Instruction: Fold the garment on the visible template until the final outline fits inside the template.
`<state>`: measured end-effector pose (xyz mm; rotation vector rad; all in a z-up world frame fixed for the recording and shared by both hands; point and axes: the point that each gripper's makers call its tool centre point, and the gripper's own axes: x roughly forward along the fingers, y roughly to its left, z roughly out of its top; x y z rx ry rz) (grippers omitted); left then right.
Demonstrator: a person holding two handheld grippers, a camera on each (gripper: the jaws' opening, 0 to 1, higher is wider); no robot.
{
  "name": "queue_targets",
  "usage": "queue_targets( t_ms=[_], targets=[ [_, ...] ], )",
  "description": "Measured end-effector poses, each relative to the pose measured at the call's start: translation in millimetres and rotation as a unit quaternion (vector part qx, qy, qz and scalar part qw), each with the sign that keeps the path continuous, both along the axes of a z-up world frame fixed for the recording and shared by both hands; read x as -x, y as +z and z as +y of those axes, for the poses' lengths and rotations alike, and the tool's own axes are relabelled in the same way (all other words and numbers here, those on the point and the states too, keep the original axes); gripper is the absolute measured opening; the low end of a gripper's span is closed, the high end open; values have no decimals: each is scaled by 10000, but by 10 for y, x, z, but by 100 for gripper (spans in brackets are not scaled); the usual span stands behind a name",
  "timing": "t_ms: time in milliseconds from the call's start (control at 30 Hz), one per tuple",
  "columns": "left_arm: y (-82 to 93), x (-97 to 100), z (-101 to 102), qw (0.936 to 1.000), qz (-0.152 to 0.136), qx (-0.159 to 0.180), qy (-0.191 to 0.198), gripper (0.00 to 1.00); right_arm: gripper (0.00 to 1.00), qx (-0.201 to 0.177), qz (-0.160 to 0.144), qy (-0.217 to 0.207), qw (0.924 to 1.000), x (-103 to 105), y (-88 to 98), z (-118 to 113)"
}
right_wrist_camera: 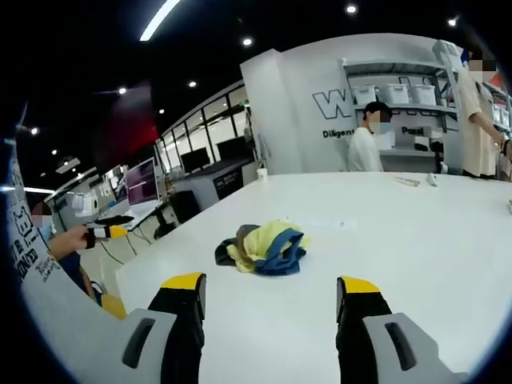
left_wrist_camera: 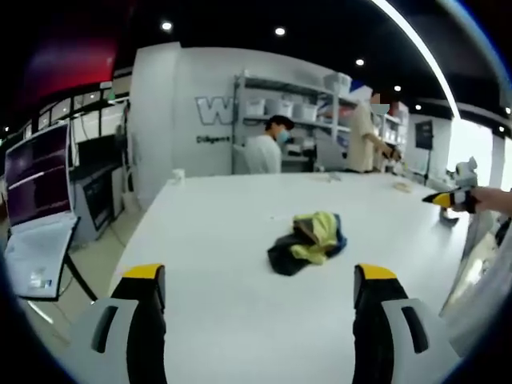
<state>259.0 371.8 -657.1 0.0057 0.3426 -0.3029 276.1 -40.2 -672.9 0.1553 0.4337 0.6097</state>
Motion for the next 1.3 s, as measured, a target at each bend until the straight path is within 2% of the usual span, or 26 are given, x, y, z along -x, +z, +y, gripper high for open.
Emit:
queue_targets(
  t_ms=[233,367,467,933,1233,1300],
  targets=[
    [92,-8,103,9999,-82,2,141,91,63,81,-56,-69,9999,-123,33,-107],
    [130,3,295,9989,-238,60,396,90,62,96,-127,-51,9999,-197,67,-99],
    [102,3,369,9988,-219,128,415,90,62,79,-145,-24,9999,-181,68,-57],
    [63,3,248,9994,-130,85,294,89,60,111,-57,-65,9999,-116,46,-116],
    [38,-12,221,9998,-93,96,169,86,56,177,-40,-99,9998,-135,66,-136],
    [48,-6,142,9998,-54,92,158,87,53,177,-63,-112,9998,-153,73,-146]
  ],
)
